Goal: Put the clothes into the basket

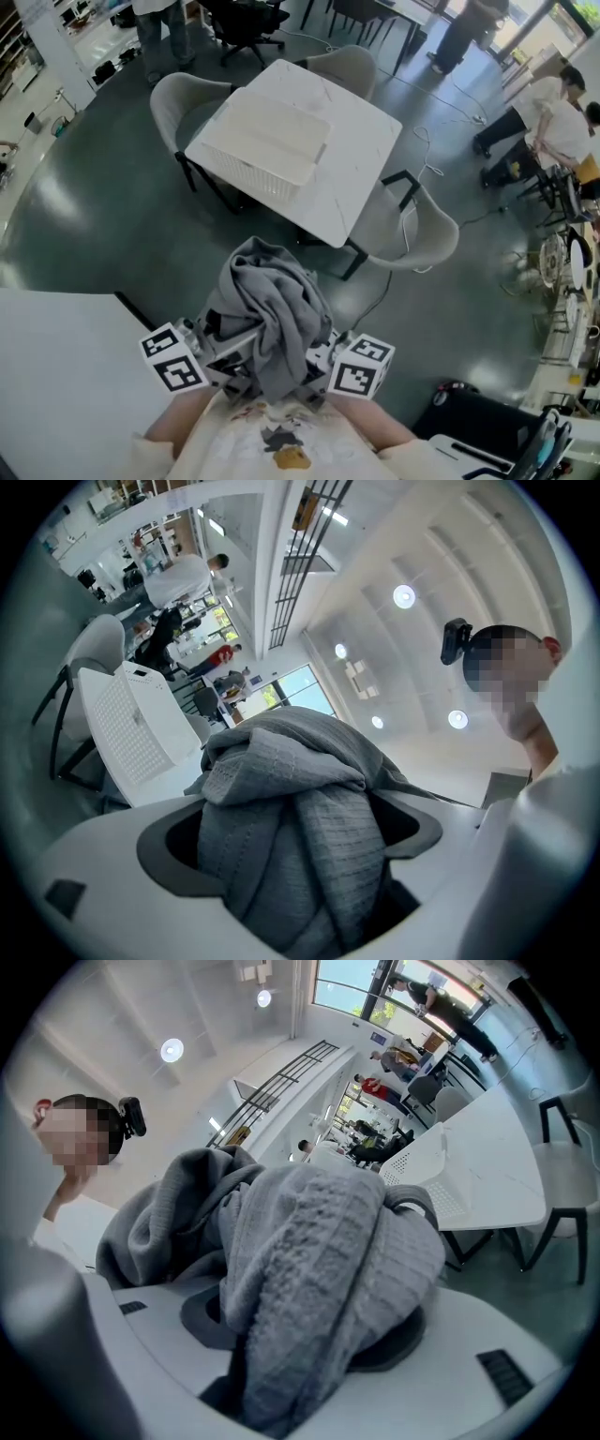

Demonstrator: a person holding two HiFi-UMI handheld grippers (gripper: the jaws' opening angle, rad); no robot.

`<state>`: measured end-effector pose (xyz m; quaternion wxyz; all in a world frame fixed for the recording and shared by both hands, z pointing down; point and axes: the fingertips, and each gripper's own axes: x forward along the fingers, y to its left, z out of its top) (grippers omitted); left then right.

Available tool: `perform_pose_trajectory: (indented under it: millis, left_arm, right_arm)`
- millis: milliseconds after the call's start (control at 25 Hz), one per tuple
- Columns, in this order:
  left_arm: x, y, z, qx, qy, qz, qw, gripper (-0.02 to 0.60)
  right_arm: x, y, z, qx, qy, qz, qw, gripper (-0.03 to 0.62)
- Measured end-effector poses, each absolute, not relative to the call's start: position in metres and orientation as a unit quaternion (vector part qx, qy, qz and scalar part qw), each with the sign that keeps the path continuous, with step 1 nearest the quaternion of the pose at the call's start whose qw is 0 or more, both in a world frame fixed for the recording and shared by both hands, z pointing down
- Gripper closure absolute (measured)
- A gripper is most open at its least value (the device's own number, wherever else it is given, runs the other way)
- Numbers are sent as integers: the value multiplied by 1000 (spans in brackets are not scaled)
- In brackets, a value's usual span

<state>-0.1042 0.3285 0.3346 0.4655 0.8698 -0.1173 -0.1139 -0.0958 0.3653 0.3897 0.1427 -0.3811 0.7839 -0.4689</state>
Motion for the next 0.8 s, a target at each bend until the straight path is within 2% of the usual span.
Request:
perform_pose_trajectory:
  millis: [320,800]
  left_arm:
    - [-150,301,339,860,-117,-112,484,91]
    - [-152,290,341,864,-91,-98,485,91]
  right_arm:
    - [-142,339,393,-383,773,-487,138,353]
    - [-146,329,396,-404,761,-483,154,353]
